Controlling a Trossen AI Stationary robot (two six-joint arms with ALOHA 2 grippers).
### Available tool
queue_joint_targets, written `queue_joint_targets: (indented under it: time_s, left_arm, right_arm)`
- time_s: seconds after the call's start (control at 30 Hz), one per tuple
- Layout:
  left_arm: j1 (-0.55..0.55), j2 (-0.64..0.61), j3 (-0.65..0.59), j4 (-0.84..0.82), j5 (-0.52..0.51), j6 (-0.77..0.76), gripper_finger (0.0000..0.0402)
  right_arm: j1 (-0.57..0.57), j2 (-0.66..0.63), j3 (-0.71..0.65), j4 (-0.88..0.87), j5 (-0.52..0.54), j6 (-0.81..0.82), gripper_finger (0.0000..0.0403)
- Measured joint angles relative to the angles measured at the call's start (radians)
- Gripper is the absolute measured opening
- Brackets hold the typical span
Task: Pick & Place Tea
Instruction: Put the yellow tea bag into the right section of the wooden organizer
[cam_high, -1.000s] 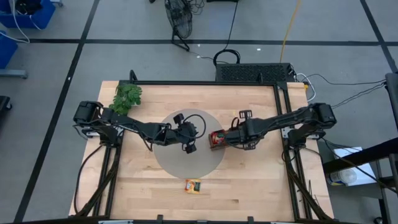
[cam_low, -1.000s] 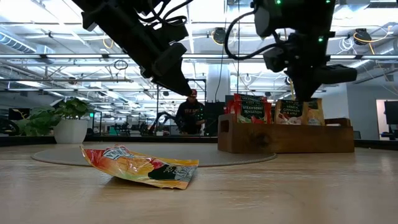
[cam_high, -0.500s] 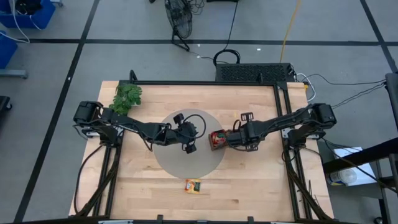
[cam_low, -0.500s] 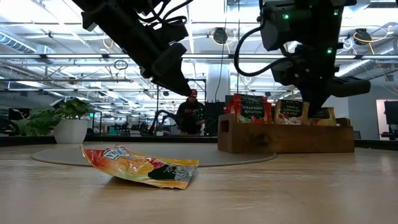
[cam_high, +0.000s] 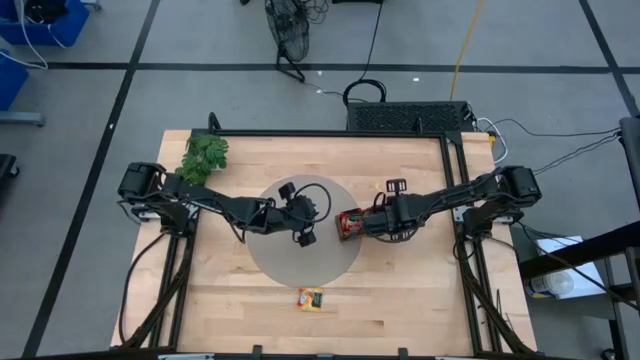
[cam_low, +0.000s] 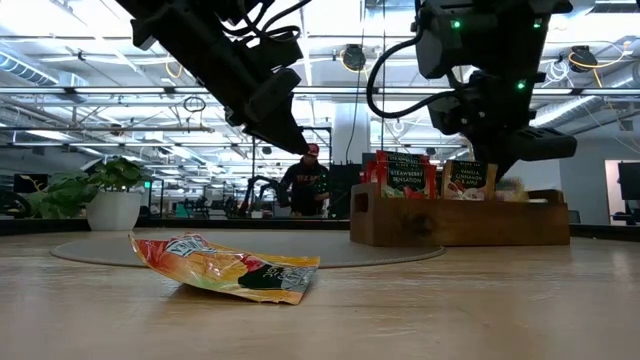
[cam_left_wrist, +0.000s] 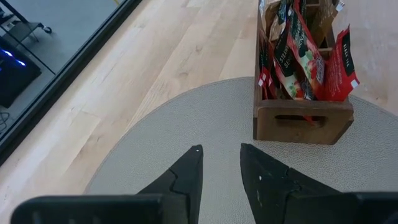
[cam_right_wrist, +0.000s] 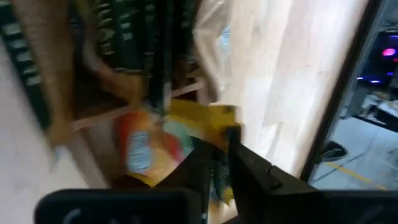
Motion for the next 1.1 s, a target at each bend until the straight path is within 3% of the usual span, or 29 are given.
queue_joint_targets:
  time_s: [0.37,0.63,0.7,0.87,0.97,1.1]
  left_arm:
    - [0.0,0.0,0.0,0.0,0.0,0.0,0.0111]
    - [0.0,0.0,0.0,-0.004,0.0,0.0,0.0111]
    - [0.0,0.0,0.0,-0.006,0.0,0.0,0.0111]
    - [0.0,0.0,0.0,-0.007,0.0,0.001,0.0111]
    - [0.0,0.0,0.0,-0.013,0.0,0.0,0.0111]
    - [-0.008,0.0,0.0,-0.057,0.0,-0.011,0.0111]
  right_arm:
    - [0.008,-0.001,0.033,-0.023,0.038,0.027,0.0131]
    - [0.071,-0.099,0.107,0.085,0.008,-0.003,0.0137]
    - [0.09,-0.134,0.107,0.181,-0.072,-0.045,0.0136]
    - [0.125,-0.165,0.026,0.554,-0.434,-0.233,0.0141]
    - [0.157,-0.133,-0.043,0.741,-0.524,-0.316,0.0153]
    - [0.158,-0.051,-0.08,0.945,-0.696,-0.235,0.0168]
